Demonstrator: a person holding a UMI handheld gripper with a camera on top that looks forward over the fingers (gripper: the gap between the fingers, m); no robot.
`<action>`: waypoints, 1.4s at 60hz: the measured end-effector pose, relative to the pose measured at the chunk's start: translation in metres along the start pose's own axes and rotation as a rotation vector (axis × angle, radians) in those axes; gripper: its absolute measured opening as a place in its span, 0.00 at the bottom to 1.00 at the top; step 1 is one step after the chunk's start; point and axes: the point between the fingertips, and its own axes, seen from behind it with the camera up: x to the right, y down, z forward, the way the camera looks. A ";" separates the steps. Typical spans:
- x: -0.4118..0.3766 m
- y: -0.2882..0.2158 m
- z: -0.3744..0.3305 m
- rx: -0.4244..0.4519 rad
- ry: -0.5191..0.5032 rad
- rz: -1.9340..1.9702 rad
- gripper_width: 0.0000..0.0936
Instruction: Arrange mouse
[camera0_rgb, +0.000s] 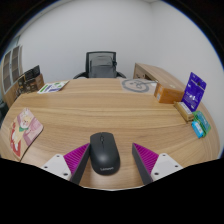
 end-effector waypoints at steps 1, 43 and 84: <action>0.001 -0.001 0.002 -0.002 0.001 0.001 0.93; -0.017 -0.034 -0.019 -0.056 0.003 0.079 0.32; -0.365 -0.063 -0.028 0.007 -0.219 -0.114 0.32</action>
